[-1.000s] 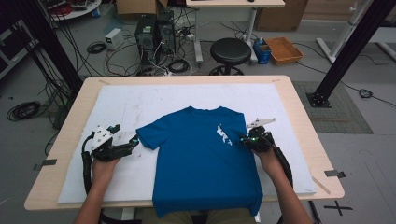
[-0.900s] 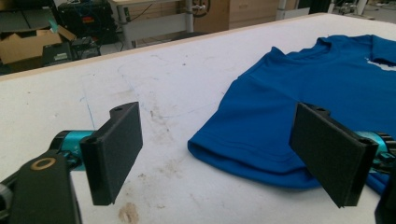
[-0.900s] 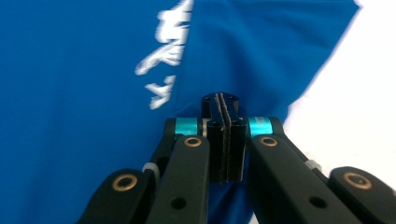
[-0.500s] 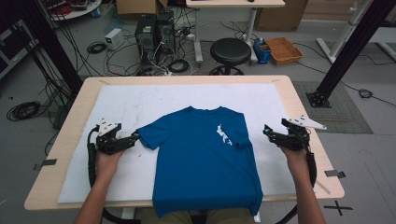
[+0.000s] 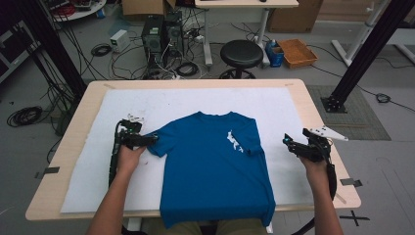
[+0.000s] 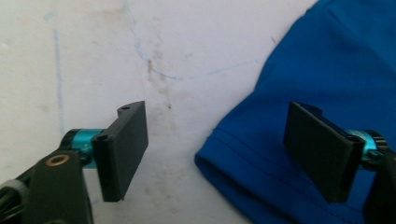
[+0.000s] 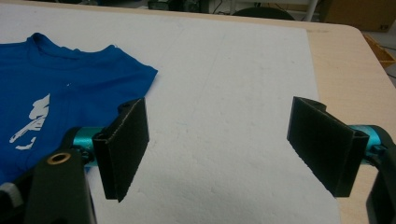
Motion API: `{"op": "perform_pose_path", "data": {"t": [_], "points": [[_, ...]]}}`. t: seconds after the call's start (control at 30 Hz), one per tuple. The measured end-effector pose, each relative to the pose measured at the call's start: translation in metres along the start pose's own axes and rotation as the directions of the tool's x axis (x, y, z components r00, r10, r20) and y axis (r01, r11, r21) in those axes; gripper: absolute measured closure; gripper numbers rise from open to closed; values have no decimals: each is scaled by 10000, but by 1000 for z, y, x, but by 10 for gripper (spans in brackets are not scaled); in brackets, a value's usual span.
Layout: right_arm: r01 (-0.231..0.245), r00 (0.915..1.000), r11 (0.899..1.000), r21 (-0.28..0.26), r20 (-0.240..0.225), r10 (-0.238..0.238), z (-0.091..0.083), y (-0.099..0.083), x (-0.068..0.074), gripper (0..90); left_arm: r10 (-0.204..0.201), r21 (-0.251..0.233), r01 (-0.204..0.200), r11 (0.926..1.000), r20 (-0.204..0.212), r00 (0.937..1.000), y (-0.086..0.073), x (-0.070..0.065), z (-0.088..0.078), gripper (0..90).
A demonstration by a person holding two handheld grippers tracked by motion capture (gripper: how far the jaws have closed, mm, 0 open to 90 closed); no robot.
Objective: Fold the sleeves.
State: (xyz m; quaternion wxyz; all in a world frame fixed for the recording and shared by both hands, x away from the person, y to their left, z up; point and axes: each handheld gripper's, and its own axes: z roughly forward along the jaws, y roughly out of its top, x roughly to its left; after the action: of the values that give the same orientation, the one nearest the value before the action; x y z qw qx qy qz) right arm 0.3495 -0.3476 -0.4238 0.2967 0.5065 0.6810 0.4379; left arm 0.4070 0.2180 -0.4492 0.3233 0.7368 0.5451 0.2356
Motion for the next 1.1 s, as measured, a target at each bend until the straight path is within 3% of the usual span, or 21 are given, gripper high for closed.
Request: {"op": "perform_pose_path", "data": {"t": [0.13, 0.2, 0.23, 0.37, 0.47, 0.5, 0.6, 0.63, 0.67, 0.7, 0.73, 0.8, 0.83, 0.87, 0.9, 0.93, 0.97, 1.0, 1.03, 1.07, 1.1], "points": [[56, 10000, 10000, 67, -5, -56, 2, 0, 2, 206, -248, -239, 243, 9994, -203, 9995, -2, -1, -1, 309], [24, 10000, 10000, 53, -19, -24, 3, 0, 3, 206, -97, -382, 93, 9992, -126, 9999, -4, -1, -4, 467], [-14, 10000, 10000, 40, -53, 14, 2, 0, 4, 206, -72, -455, 70, 9989, -34, 10000, -5, -1, -6, 616], [-60, 10000, 10000, 19, -28, 60, 3, 0, 4, 206, -97, -487, 96, 9988, -34, 9999, -6, 0, -8, 849], [-92, 10000, 10000, 23, -32, 92, 3, -1, 3, 206, -576, -491, 590, 9970, 302, 9979, -4, -1, -11, 872], [-92, 10000, 10000, 23, -32, 92, 3, -1, 3, 206, -576, -491, 590, 9970, 302, 9979, -4, -1, -11, 874], [-138, 9999, 9999, 65, -5, 138, 4, -1, 2, 206, -715, -956, 820, 9920, 1088, 9915, 7, -8, -20, 876], [-138, 9999, 9999, 65, -5, 138, 4, -1, 2, 206, -715, -956, 820, 9920, 1088, 9915, 7, -8, -20, 876], [-138, 9999, 9999, 67, -6, 138, 4, -1, 3, 206, -736, -1174, 932, 9887, 1611, 9842, 17, -15, -26, 876], [-138, 9999, 9999, 67, -6, 138, 4, -1, 3, 206, -736, -1174, 932, 9887, 1611, 9842, 17, -15, -26, 875], [-127, 9999, 9999, 76, -15, 127, 5, -1, 3, 206, -703, -1187, 997, 9879, 2296, 9708, 28, -25, -30, 875], [-179, 9998, 9998, 61, -31, 179, 6, -1, 4, 206, -535, -1196, 888, 9888, 2710, 9611, 38, -38, -34, 875], [-239, 9997, 9997, 79, -71, 239, 6, -1, 5, 206, -535, -1196, 888, 9888, 2710, 9611, 38, -38, -34, 875], [-266, 9996, 9996, 106, -106, 268, 6, -1, 5, 206, -535, -1156, 969, 9886, 3319, 9418, 48, -51, -35, 875], [-232, 9997, 9997, 106, -103, 234, 7, -1, 6, 206, -535, -1156, 969, 9886, 3319, 9418, 48, -51, -35, 875], [-165, 9998, 9998, 102, -90, 166, 7, -1, 7, 206, -887, -1055, 1442, 9839, 4122, 9068, 56, -64, -33, 873], [-128, 9999, 9998, 166, -114, 130, 7, -2, 8, 206, -1137, -1087, 1803, 9776, 4481, 8867, 59, -69, -31, 856], [-44, 9999, 9998, 202, -112, 46, 8, -2, 9, 206, -1309, -1181, 2067, 9713, 4601, 8782, 62, -74, -30, 737], [-44, 9999, 9998, 202, -112, 46, 8, -2, 9, 206, -1309, -1181, 2067, 9713, 4601, 8782, 62, -74, -30, 595], [35, 9999, 9996, 290, -121, -32, 9, -3, 10, 206, -1107, -1480, 1961, 9693, 4497, 8863, 68, -81, -32, 540], [89, 9999, 9995, 302, -127, -85, 9, -3, 11, 206, -1107, -1480, 1961, 9693, 4497, 8863, 68, -81, -32, 478]]}}
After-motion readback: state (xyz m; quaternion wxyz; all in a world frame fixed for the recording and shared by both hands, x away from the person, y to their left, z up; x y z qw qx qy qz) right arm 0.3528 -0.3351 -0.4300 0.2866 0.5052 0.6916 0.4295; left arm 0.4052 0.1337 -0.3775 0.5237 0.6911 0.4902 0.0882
